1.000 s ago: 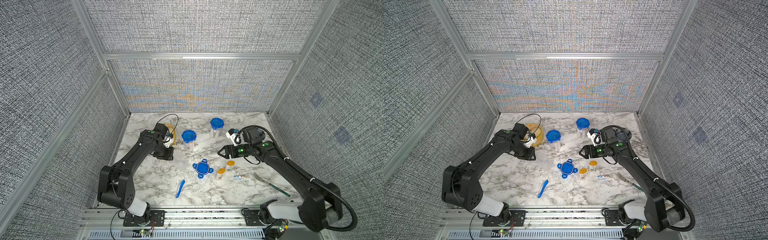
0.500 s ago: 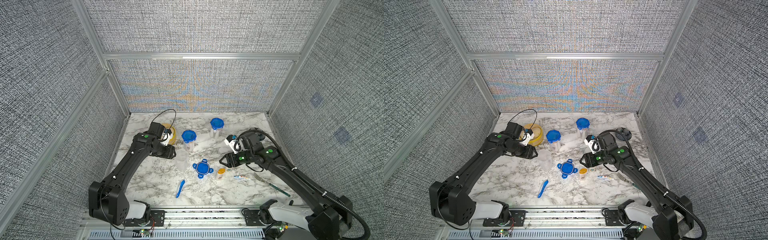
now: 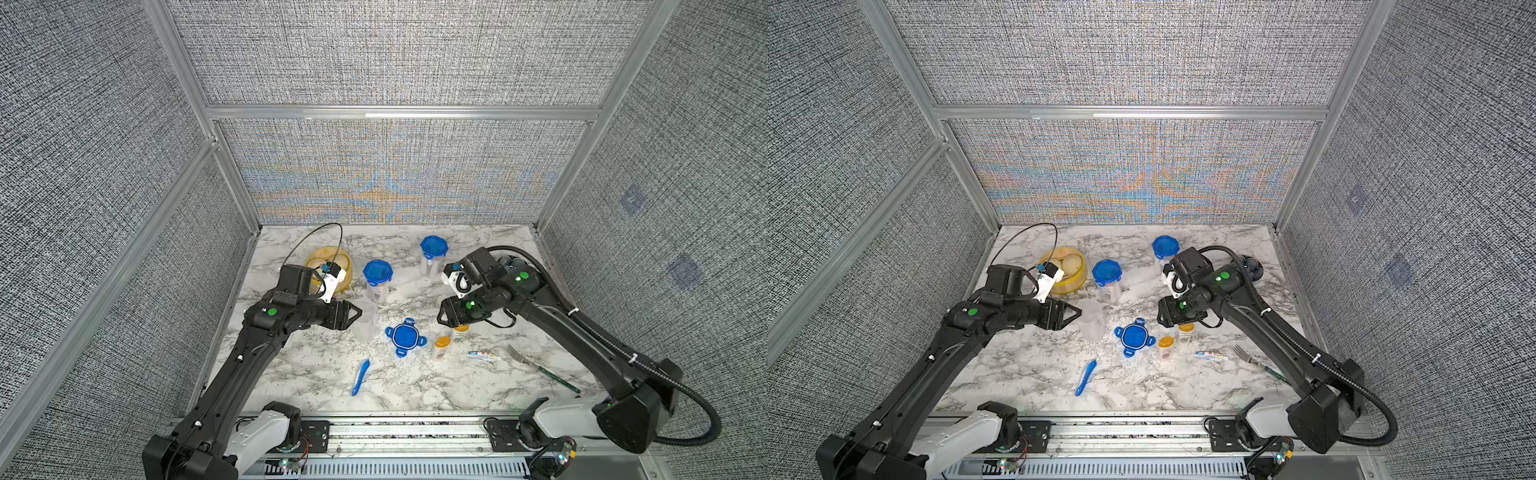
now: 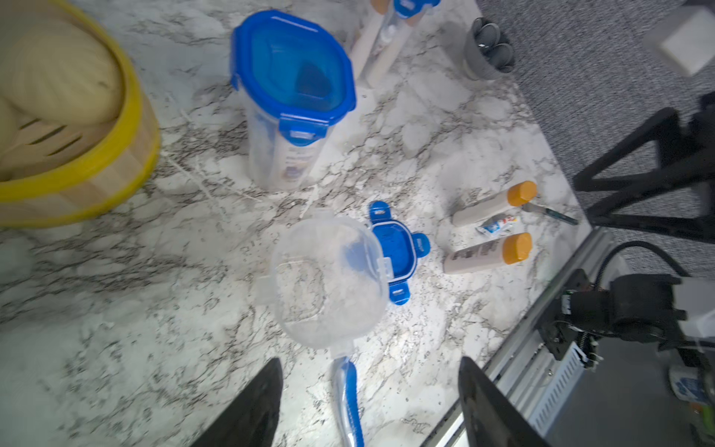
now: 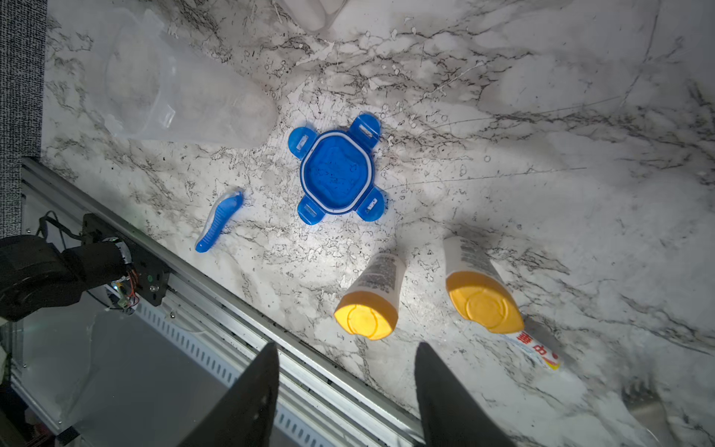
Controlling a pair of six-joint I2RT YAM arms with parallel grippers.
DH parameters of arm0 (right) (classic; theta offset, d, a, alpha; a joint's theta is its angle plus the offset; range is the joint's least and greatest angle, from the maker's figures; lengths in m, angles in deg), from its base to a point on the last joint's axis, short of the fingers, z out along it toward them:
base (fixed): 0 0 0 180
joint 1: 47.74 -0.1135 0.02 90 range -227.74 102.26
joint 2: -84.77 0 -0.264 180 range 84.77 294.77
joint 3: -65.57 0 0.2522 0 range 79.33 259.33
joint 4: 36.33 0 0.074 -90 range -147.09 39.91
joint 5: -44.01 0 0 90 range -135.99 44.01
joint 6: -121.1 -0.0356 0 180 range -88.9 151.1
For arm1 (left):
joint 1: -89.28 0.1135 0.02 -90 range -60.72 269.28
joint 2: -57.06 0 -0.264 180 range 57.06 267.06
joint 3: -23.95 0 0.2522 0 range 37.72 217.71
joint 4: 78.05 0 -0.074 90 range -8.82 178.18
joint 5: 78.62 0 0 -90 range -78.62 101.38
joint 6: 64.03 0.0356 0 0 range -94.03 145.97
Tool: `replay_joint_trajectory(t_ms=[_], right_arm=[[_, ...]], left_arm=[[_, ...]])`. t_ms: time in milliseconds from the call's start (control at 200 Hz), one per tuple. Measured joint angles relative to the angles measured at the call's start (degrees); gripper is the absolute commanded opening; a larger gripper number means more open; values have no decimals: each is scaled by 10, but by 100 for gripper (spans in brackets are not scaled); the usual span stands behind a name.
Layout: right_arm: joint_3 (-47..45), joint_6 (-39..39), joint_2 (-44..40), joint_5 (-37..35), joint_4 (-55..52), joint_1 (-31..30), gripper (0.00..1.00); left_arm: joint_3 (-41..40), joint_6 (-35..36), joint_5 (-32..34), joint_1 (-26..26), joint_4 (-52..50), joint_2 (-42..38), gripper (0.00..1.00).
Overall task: Pack away toiletry kits
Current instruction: Place the container at the center of the board, then pick up the toiletry item from the center of the board.
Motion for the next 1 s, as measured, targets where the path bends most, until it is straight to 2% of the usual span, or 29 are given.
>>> replay_joint_trajectory(t_ms=[125, 310, 1001], right_arm=[[-14, -41, -21, 9, -47, -9, 57], [-28, -78, -3, 2, -76, -35, 63], [-45, -107, 97, -85, 11, -88, 71]], left_arm=[[-15, -23, -54, -2, 36, 0, 71], [-18, -37, -89, -3, 62, -2, 70], [-29, -49, -85, -3, 71, 4, 68]])
